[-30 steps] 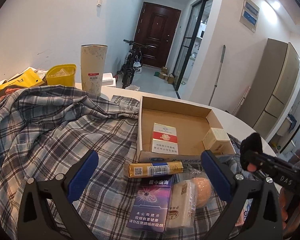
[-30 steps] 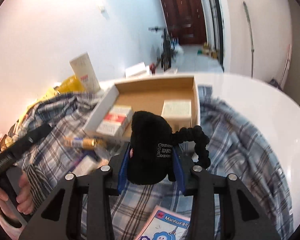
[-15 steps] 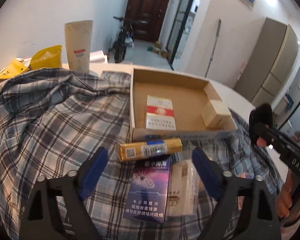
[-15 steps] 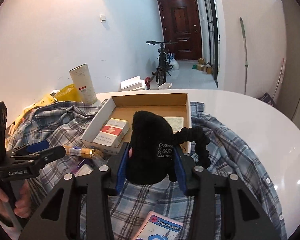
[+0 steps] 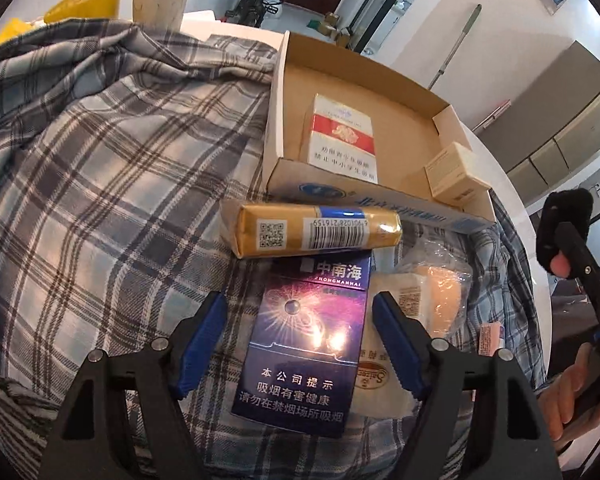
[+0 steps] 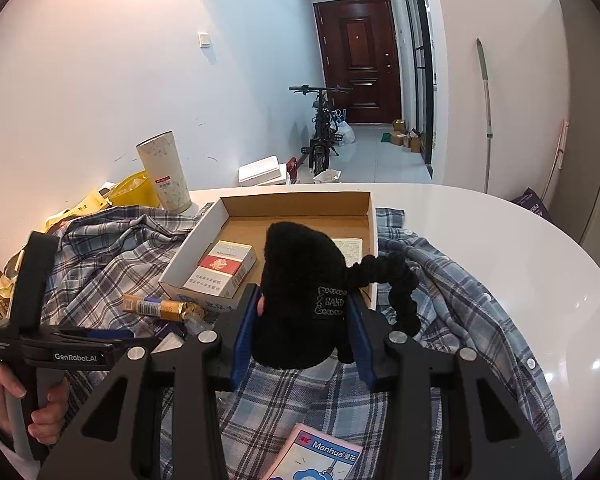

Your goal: Organize objects

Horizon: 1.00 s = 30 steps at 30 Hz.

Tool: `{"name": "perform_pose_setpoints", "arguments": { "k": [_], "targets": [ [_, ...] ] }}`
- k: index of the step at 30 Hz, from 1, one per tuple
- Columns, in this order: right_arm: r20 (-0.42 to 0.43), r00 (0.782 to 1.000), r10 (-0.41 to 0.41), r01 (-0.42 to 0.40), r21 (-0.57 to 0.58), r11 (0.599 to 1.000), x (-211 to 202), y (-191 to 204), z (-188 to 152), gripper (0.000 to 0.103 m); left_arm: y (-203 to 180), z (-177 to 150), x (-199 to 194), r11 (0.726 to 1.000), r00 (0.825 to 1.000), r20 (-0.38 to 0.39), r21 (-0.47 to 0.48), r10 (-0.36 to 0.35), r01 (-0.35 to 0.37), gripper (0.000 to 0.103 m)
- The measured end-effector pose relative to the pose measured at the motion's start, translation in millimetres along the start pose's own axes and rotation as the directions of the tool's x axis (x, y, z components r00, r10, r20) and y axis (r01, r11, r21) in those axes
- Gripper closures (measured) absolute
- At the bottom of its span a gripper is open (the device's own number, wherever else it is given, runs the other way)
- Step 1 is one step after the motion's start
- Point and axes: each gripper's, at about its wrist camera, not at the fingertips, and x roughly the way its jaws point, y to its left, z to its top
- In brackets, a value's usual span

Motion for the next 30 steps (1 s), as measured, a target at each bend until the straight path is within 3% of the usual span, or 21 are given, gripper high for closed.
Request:
{"name": "perform_pose_setpoints", "arguments": {
  "k": [7, 9, 11, 15, 18, 21, 23, 25, 30],
  "targets": [
    [0.007, 1.000, -0.004, 0.005, -0.007, 1.000, -3, 0, 0, 0.062, -4, -1, 4, 1.000, 1.000, 0.011, 0.028, 0.012, -0.013, 0.027],
    [0.010, 1.000, -0.012, 0.012, -0.004, 1.000, -3, 0, 0, 0.061, -6, -1, 4, 0.999, 1.000, 0.013, 0.037, 0.009, -0.009, 0.045],
    [0.008, 1.000, -0.013, 0.013, 0.000, 1.000, -3, -2, 1, 0.061, -9, 0, 3, 0.998, 1.000, 0.015, 0.056, 0.014, -0.015, 0.048],
    [0.008, 1.000, -0.016, 0.016, 0.011, 1.000, -2, -4, 2, 0.061, -23, -3, -10, 0.990, 0.995, 0.092, 0.133, 0.026, -0.039, 0.049],
    [0.013, 1.000, -0.018, 0.018, 0.009, 1.000, -3, -4, 1, 0.061, -42, -11, -22, 0.966, 0.982, 0.178, 0.235, 0.068, -0.110, 0.049],
    [0.013, 1.000, -0.020, 0.020, 0.006, 1.000, -3, -3, 1, 0.061, -63, -21, -33, 0.926, 0.949, 0.298, 0.320, 0.101, -0.199, 0.050],
    [0.012, 1.000, -0.020, 0.020, 0.006, 1.000, -2, -3, 1, 0.061, -76, -29, -44, 0.889, 0.911, 0.395, 0.367, 0.119, -0.275, 0.050],
    [0.015, 1.000, -0.024, 0.024, 0.007, 1.000, -3, -3, 1, 0.061, -86, -37, -55, 0.868, 0.878, 0.466, 0.388, 0.106, -0.311, 0.050],
    [0.021, 0.999, -0.024, 0.024, 0.010, 1.000, -2, -3, 1, 0.061, -87, -40, -68, 0.883, 0.840, 0.536, 0.354, 0.079, -0.309, 0.050]
  ]
}}
